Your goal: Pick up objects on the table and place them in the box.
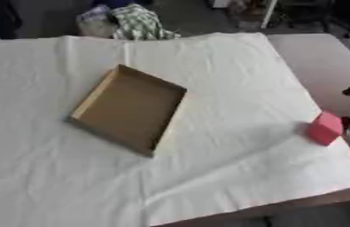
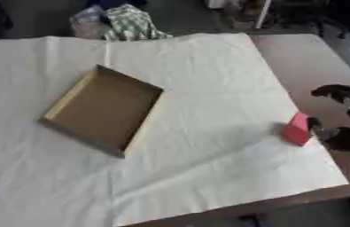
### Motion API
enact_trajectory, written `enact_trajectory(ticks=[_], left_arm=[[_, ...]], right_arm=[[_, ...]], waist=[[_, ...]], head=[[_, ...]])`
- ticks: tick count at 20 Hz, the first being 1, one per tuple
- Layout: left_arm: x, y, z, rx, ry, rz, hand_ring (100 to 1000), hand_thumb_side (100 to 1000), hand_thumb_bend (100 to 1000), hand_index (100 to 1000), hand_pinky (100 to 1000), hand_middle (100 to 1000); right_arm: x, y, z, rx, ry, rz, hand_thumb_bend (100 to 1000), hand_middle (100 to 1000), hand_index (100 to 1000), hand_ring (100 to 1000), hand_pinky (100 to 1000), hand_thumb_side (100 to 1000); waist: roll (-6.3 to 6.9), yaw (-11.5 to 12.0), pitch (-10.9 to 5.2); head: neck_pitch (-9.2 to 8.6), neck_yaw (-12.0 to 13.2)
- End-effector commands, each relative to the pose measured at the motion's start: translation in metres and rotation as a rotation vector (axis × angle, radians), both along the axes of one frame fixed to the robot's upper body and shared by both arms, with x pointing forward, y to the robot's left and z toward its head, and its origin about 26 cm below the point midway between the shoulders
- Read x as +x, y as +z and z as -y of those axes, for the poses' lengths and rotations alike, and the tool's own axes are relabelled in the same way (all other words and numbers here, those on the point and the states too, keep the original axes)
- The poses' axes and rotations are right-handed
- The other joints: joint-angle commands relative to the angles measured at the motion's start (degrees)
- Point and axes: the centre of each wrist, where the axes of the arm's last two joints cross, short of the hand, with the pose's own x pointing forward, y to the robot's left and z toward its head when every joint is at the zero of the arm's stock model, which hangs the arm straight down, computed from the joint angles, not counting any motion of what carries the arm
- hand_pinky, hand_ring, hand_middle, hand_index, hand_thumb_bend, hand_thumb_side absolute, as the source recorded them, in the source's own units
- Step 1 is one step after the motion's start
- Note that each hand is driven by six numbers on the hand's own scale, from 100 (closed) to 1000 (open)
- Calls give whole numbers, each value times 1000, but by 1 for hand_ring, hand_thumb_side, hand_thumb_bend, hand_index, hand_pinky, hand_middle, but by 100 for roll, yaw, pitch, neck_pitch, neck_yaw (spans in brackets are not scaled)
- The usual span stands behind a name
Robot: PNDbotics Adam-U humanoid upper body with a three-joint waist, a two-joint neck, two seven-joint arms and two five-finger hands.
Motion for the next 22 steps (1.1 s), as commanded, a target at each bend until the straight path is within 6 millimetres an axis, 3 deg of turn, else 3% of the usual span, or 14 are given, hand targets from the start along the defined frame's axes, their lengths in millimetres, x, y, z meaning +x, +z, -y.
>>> enact_trajectory(ticks=[1,6,8,11,13,22], left_arm=[[-2,5,2,2,-12,20,701,680,100,772,543,648],[-2,5,3,4,-18,15,701,684,100,772,543,647],[-2,5,3,4,-19,13,700,684,100,772,542,648],[-2,4,4,6,-24,10,699,683,100,771,541,649],[-2,5,4,6,-26,9,699,683,100,771,541,649],[-2,3,5,7,-33,-2,698,685,100,770,540,649]], right_arm=[[4,14,-1,-27,31,-7,100,967,990,972,928,753],[9,14,6,-33,21,-38,100,973,1000,982,931,813],[11,13,10,-35,12,-49,100,973,1000,981,930,773],[14,11,15,-27,10,-66,100,974,1000,981,931,644],[15,11,17,-21,16,-75,100,973,1000,980,931,618],[20,12,20,-9,25,-91,100,974,1000,981,933,636]], waist=[[9,8,-53],[17,21,-40],[23,30,-32],[31,44,-17],[34,51,-9],[34,57,6]], head=[[-3,-30],[-12,-54],[-11,-57],[-15,-69],[-19,-77],[-19,-102]])
